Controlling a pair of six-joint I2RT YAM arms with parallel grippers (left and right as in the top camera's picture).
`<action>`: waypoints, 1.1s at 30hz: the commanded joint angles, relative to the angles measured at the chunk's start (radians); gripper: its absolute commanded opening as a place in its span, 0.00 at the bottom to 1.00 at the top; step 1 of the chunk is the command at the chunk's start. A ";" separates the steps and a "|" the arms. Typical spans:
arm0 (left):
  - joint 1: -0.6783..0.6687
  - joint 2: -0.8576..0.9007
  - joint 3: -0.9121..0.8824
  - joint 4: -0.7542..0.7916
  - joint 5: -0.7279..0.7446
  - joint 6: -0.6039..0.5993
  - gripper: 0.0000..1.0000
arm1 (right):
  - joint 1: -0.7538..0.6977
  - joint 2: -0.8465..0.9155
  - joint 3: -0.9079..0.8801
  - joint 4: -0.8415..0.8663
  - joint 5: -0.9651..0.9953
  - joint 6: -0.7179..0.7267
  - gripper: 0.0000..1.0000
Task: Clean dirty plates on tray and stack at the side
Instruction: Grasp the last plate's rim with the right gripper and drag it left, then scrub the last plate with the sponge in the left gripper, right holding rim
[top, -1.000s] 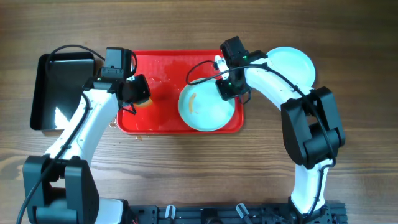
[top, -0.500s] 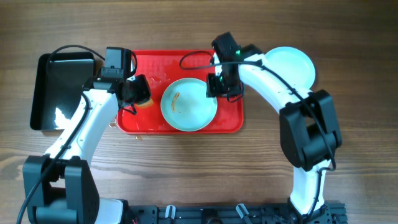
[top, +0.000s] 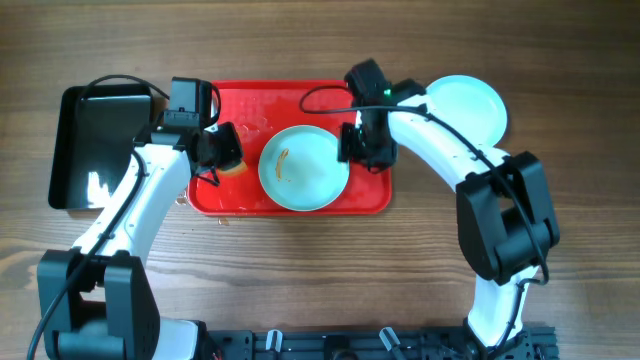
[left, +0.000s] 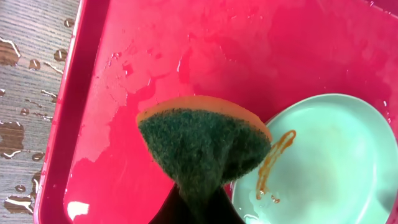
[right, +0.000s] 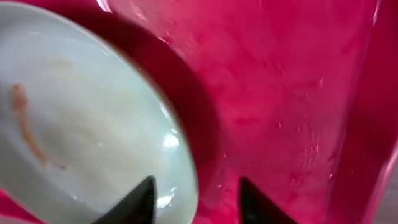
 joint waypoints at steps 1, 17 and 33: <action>0.000 0.009 -0.009 0.004 0.012 0.003 0.04 | 0.006 -0.007 -0.054 0.009 0.014 0.112 0.36; 0.000 0.009 -0.009 0.007 0.013 0.002 0.04 | 0.095 0.016 -0.070 0.081 0.084 0.162 0.49; 0.000 0.009 -0.009 0.015 0.085 0.003 0.04 | 0.097 0.076 -0.070 0.180 0.140 0.061 0.04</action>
